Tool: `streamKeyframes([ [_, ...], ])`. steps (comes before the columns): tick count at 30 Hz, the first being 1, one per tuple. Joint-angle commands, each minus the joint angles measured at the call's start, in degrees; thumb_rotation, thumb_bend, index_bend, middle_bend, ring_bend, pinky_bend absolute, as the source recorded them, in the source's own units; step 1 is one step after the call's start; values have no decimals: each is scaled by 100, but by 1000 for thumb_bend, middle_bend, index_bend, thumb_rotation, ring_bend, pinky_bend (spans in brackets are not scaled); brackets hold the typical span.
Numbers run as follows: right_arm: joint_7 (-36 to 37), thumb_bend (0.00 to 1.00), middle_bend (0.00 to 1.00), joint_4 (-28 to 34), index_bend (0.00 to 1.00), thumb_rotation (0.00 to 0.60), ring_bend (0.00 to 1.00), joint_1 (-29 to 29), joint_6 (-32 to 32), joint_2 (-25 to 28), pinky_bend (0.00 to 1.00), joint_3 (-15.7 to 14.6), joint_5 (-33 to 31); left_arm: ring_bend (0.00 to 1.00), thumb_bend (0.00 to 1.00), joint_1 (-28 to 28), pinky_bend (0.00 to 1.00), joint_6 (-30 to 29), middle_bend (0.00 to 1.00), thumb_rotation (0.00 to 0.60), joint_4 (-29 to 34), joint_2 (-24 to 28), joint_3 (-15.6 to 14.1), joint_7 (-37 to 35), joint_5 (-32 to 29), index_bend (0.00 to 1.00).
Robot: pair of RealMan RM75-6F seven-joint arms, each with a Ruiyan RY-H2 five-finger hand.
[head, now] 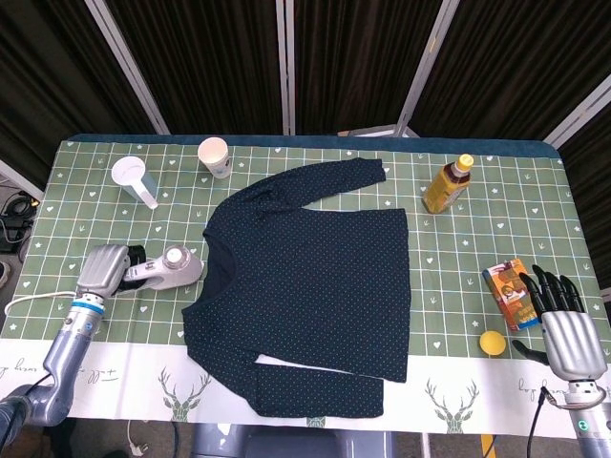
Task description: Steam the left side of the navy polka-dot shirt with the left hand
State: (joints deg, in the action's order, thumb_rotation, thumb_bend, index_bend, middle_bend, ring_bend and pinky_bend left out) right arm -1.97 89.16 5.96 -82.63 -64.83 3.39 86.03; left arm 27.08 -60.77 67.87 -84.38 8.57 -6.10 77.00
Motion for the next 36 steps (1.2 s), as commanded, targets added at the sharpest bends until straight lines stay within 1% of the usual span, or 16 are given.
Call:
streamKeyframes([
  [1, -4, 0, 0, 1, 0, 600, 0, 0, 0, -2, 0, 2, -6, 805, 703, -26, 971, -396, 842, 600, 162, 222, -64, -562, 452, 920],
  [4, -5, 0, 0, -3, 0, 600, 0, 8, 23, -7, 0, 7, -29, 806, 706, 15, 973, -555, 845, 600, 362, 346, -63, -798, 668, 922],
  [7, -16, 0, 0, -15, 0, 600, 0, 22, 67, -12, 0, 18, -75, 806, 708, 140, 973, -496, 845, 600, 662, 503, -78, -1013, 845, 922],
  [9, -33, 0, 0, -20, 0, 600, 0, 33, 93, -19, 0, 30, -110, 806, 711, 316, 973, -262, 845, 600, 917, 637, -77, -1104, 902, 922],
  [11, -42, 0, 0, -22, 0, 600, 0, 41, 111, -21, 0, 36, -129, 806, 713, 491, 973, -41, 845, 600, 1032, 682, -59, -1017, 916, 922],
  [15, -76, 0, 0, -36, 0, 600, 0, 45, 133, -25, 0, 63, -203, 806, 716, 857, 973, 375, 845, 600, 1199, 596, 17, -911, 877, 922],
  [23, -98, 0, 0, 32, 0, 600, 0, 7, 108, 53, 0, 118, -347, 806, 717, 1315, 973, 824, 845, 600, 946, 85, 117, -523, 631, 927],
  [29, 7, 0, 0, -27, 0, 600, 0, 7, 168, 78, 0, 169, -486, 806, 723, 1524, 973, 994, 845, 600, 470, -365, 51, -238, 553, 927],
  [32, 64, 0, 0, -49, 0, 600, 0, 5, 182, 91, 0, 185, -521, 806, 727, 1577, 973, 973, 845, 600, 197, -609, 12, -139, 551, 927],
  [36, 123, 0, 0, -65, 0, 600, 0, 2, 187, 112, 0, 206, -554, 806, 727, 1625, 973, 985, 845, 600, -5, -850, -46, -30, 554, 927],
])
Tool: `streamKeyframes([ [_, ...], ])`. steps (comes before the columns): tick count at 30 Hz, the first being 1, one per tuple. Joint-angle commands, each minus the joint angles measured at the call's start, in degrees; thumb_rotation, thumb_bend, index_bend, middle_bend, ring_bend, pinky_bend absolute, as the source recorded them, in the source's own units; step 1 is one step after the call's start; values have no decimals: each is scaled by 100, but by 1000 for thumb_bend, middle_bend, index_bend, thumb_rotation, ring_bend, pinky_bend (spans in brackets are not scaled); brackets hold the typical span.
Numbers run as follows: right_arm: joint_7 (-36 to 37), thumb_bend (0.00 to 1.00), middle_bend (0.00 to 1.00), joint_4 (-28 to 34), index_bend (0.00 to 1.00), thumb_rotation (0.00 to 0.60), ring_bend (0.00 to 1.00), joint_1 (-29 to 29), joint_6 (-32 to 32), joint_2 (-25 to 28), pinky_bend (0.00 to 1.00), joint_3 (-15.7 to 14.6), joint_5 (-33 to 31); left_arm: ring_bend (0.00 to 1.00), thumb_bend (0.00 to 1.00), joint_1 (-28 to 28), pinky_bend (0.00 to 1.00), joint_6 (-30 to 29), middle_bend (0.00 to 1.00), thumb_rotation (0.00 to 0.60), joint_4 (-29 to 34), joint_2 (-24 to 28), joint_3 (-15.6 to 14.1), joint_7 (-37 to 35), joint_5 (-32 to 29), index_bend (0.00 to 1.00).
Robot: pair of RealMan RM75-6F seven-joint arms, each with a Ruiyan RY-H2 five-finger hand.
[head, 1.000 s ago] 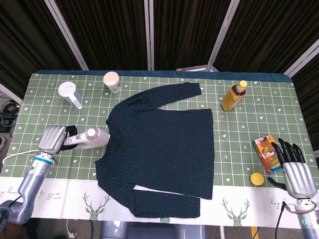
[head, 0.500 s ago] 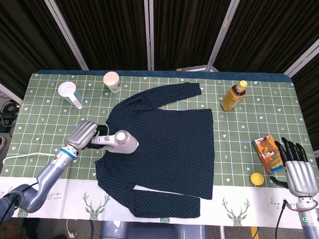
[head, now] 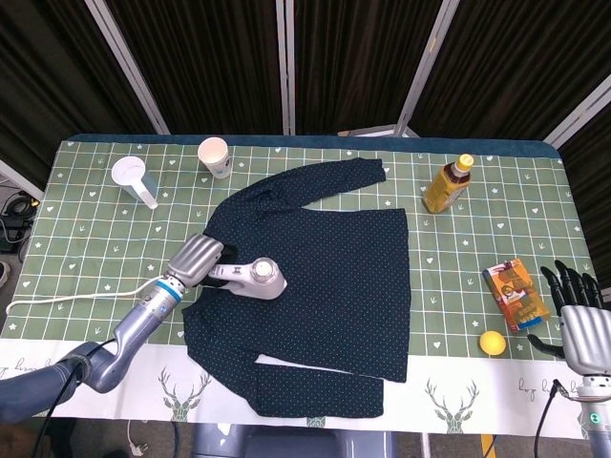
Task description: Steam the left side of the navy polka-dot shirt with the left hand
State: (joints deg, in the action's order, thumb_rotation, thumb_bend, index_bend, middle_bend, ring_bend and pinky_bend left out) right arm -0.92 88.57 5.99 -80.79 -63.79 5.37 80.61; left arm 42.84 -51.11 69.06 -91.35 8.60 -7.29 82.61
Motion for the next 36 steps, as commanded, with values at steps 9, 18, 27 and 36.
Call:
streamKeyframes([
  [9, 190, 0, 0, -34, 0, 600, 0, -25, -2, 56, 0, 34, -51, 806, 728, 131, 973, 52, 845, 600, -310, -563, -107, 294, -117, 927],
  [18, 307, 0, 0, -30, 0, 600, 0, -48, -34, 102, 0, 58, -60, 806, 726, 186, 973, 68, 845, 600, -226, -778, -154, 511, -182, 927],
  [27, 336, 0, 0, -24, 0, 600, 0, -45, -27, 114, 0, 55, -39, 806, 723, 258, 973, 58, 845, 600, 83, -878, -184, 746, -168, 927],
  [36, 306, 0, 0, -16, 0, 600, 0, -36, -21, 107, 0, 41, -6, 806, 721, 400, 973, 101, 845, 600, 254, -1119, -100, 1138, -275, 927],
])
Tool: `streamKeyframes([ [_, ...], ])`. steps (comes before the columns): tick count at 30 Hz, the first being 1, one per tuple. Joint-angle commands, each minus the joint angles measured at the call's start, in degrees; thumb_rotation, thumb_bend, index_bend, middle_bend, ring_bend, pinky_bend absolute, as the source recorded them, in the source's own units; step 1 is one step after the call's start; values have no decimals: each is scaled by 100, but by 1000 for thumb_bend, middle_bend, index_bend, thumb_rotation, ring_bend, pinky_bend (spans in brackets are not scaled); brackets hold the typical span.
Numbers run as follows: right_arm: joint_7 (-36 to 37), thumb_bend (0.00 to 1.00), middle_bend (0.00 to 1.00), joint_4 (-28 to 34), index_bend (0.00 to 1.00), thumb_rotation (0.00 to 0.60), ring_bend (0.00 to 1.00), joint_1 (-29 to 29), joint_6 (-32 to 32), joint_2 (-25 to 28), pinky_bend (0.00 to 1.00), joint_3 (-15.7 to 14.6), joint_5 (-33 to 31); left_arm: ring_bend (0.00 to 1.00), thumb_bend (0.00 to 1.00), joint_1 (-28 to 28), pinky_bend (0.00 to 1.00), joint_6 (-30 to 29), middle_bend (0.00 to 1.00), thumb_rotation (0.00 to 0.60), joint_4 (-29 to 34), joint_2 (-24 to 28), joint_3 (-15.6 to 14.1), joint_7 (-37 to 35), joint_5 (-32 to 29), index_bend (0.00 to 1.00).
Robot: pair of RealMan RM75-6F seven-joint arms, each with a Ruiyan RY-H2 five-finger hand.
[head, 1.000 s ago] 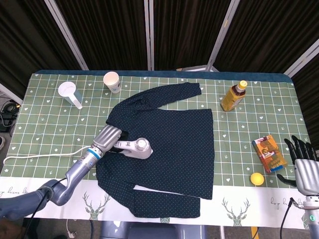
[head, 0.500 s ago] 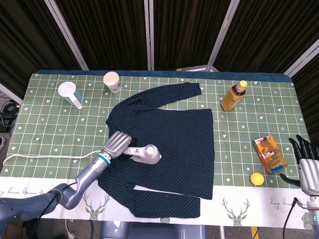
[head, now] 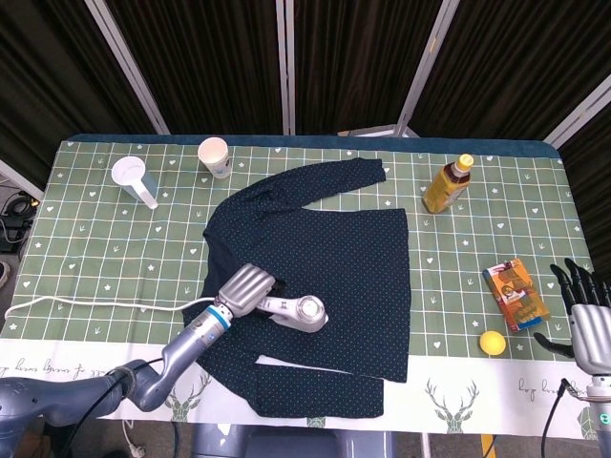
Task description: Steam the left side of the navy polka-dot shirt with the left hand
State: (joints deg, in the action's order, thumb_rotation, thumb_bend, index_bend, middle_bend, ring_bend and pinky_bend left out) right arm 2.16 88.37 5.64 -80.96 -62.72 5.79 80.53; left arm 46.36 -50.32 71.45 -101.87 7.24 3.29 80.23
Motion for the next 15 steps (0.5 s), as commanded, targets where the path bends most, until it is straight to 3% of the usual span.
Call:
streamKeyframes([
  [1, 0, 0, 0, 6, 0, 600, 0, -4, -7, 2, 0, -1, 0, 806, 720, 61, 973, 29, 845, 600, 16, -89, 44, 105, -49, 927],
  [15, 20, 0, 0, -2, 0, 600, 0, -22, -20, 12, 0, 4, -15, 807, 719, 138, 973, 59, 845, 600, 62, -141, 19, 322, -116, 927],
])
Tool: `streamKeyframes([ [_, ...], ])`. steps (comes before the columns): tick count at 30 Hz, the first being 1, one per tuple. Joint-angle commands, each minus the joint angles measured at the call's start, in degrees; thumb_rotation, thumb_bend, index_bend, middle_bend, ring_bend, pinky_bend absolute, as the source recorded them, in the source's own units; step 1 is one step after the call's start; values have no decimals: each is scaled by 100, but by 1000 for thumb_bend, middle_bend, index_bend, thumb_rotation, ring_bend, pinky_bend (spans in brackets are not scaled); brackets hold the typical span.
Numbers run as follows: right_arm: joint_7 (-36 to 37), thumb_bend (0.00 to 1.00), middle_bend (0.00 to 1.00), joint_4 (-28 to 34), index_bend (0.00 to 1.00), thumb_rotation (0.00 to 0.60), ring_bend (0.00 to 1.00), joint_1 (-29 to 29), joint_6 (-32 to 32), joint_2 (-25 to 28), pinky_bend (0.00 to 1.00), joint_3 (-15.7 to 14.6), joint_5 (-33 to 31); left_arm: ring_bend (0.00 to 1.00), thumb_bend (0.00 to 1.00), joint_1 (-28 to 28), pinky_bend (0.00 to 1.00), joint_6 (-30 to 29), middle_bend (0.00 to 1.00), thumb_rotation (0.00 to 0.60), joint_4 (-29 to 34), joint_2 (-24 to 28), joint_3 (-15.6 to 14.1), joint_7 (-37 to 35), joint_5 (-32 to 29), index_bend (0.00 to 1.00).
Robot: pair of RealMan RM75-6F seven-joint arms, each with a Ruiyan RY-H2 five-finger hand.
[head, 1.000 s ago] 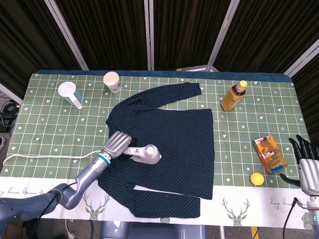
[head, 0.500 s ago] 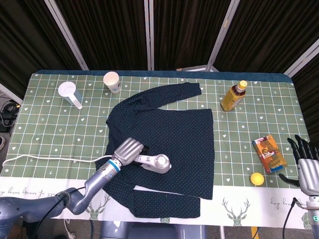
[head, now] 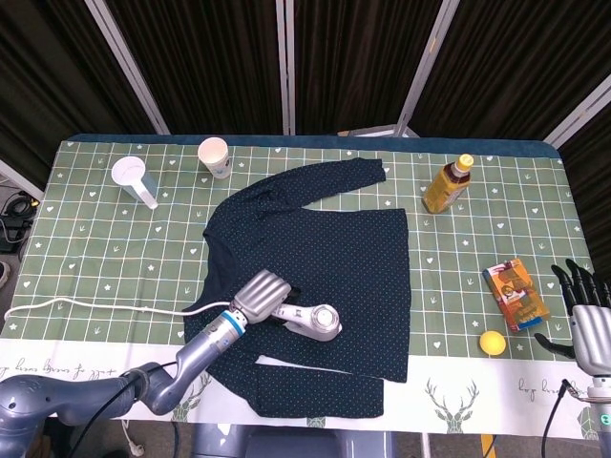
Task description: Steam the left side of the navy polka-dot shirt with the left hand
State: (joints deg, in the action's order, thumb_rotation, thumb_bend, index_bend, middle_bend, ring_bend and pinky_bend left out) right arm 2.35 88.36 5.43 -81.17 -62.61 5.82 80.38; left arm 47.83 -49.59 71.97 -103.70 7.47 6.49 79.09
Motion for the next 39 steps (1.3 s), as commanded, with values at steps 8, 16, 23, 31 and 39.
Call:
streamKeyframes([
  [8, 8, 0, 0, 10, 0, 600, 0, -2, -2, 7, 0, 1, 5, 806, 719, -95, 973, -102, 845, 600, 35, 403, -111, -68, 92, 927],
  [16, -33, 0, 0, 48, 0, 600, 0, -3, -23, 7, 0, -11, 43, 806, 719, -304, 973, -289, 845, 600, -43, 823, -298, -368, 239, 927],
  [23, -112, 0, 0, 84, 0, 600, 0, 0, -45, -4, 0, -31, 95, 806, 719, -506, 973, -473, 845, 600, -218, 1109, -452, -759, 369, 927],
  [31, -120, 0, 0, 123, 0, 600, 0, -1, -43, 11, 0, -37, 101, 806, 719, -630, 973, -548, 845, 600, -382, 1101, -595, -1144, 508, 927],
  [39, -105, 0, 0, 140, 0, 600, 0, -12, -53, 28, 0, -40, 100, 806, 719, -594, 973, -538, 845, 600, -334, 922, -617, -1147, 618, 927],
])
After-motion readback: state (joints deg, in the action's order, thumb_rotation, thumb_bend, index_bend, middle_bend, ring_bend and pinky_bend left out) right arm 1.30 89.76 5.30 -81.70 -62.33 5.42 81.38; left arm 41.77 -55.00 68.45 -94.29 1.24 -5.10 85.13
